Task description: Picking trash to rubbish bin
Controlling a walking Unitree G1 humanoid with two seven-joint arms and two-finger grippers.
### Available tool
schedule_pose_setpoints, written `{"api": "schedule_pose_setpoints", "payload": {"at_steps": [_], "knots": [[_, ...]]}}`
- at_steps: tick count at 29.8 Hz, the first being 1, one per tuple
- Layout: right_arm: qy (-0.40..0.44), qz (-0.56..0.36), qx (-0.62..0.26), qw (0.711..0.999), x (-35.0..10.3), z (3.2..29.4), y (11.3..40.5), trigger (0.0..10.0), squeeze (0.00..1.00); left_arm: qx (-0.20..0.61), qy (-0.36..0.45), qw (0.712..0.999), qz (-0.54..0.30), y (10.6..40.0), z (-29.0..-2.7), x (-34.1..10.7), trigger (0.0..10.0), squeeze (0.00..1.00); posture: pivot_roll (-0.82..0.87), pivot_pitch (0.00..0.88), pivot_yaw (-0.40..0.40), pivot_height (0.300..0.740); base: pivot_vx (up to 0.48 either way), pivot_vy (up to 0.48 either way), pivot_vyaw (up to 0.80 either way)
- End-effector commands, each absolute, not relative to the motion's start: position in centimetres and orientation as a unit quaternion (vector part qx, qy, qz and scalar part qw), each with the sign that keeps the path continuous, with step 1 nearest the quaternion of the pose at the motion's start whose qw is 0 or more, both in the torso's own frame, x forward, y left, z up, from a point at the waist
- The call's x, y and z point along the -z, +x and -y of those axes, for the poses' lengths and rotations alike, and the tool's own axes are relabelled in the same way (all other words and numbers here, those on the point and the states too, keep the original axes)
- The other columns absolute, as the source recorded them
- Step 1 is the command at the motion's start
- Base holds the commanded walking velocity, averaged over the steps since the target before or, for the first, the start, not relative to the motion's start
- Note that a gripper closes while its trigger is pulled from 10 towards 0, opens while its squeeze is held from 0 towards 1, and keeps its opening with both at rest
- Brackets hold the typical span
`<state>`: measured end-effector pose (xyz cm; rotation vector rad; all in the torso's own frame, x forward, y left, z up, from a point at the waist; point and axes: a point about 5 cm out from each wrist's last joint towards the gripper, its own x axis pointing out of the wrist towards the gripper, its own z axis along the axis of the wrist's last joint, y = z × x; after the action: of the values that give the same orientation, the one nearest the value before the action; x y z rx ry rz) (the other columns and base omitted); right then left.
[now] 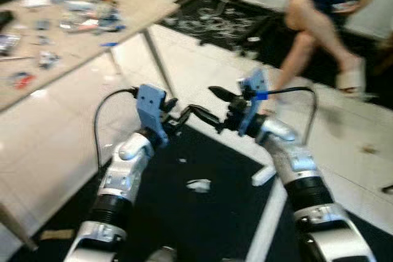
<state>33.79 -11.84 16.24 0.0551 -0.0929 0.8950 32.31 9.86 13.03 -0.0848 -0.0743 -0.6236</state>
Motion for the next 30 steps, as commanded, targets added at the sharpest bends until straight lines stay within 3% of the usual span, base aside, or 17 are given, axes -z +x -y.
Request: {"api": "schedule_pose_setpoints", "payload": {"at_steps": [1,30], "knots": [[0.024,0.041,-0.439,0.897,-16.08,11.49,33.72,10.0,0.0,0.304,-0.041,0.951,0.032,32.31,-10.11,-12.84,10.0,0.0,-0.03,0.0,-0.032,0.74,0.0,0.0,0.79],[0.023,0.041,-0.438,0.898,-16.09,11.51,33.74,10.0,0.0,0.304,-0.041,0.951,0.032,32.37,-10.1,-12.85,10.0,0.0,-0.03,0.0,-0.034,0.74,0.0,0.0,0.79]]}}
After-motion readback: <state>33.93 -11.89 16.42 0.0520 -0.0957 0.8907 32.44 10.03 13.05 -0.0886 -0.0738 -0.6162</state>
